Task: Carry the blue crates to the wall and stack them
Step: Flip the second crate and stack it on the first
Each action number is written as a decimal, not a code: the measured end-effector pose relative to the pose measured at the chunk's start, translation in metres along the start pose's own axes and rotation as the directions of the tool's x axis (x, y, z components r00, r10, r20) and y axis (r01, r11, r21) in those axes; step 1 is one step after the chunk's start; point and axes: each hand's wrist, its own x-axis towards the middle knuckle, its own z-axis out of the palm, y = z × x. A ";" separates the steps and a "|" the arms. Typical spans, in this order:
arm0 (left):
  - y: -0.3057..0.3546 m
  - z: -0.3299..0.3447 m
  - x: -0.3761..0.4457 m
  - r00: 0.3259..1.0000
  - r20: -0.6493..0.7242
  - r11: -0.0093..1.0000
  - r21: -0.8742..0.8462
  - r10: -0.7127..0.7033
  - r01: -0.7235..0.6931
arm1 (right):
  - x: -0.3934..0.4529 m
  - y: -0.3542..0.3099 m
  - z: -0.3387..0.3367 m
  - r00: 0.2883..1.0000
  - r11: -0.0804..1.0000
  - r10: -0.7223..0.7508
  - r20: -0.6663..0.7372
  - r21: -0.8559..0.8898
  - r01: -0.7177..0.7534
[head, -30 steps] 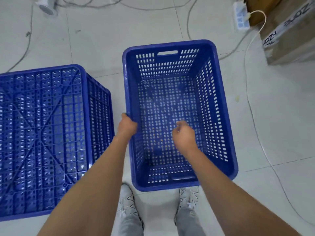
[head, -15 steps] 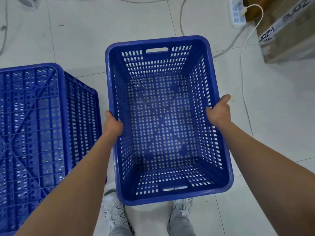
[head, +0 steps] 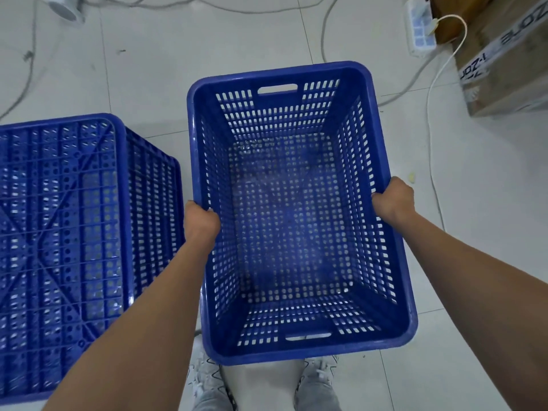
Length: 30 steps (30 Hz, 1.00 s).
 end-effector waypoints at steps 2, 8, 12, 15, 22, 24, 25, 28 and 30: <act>0.005 -0.019 -0.018 1.000 -0.015 0.999 -0.030 -0.018 0.018 | -0.021 -0.008 -0.017 0.999 0.998 -0.037 -0.023 0.051 0.038; 0.042 -0.135 -0.100 0.998 -0.052 0.998 -0.037 0.039 -0.041 | -0.120 -0.062 -0.107 0.978 0.978 -0.174 -0.116 0.096 0.186; 0.072 -0.242 -0.175 0.986 -0.148 0.997 0.049 0.072 -0.065 | -0.203 -0.117 -0.179 0.965 0.967 -0.229 -0.131 0.087 0.241; 0.083 -0.323 -0.230 0.971 -0.221 0.995 0.061 0.096 -0.085 | -0.266 -0.159 -0.224 0.946 0.947 -0.303 -0.116 0.070 0.312; 0.032 -0.501 -0.363 0.890 -0.455 0.998 -0.044 0.027 -0.053 | -0.422 -0.247 -0.271 0.855 0.853 -0.517 -0.038 0.060 0.518; 0.004 -0.539 -0.396 0.865 -0.502 0.994 -0.094 -0.007 -0.047 | -0.465 -0.270 -0.270 0.812 0.811 -0.583 -0.005 0.058 0.582; -0.012 -0.554 -0.410 0.852 -0.522 0.992 -0.122 -0.035 -0.034 | -0.485 -0.282 -0.268 0.790 0.790 -0.613 0.013 0.053 0.611; -0.069 -0.607 -0.454 0.793 -0.592 0.973 -0.230 -0.143 0.003 | -0.559 -0.323 -0.254 0.696 0.697 -0.716 0.054 0.032 0.716; -0.110 -0.641 -0.476 0.751 -0.630 0.958 -0.288 -0.197 0.010 | -0.609 -0.349 -0.238 0.625 0.628 -0.777 0.076 0.027 0.777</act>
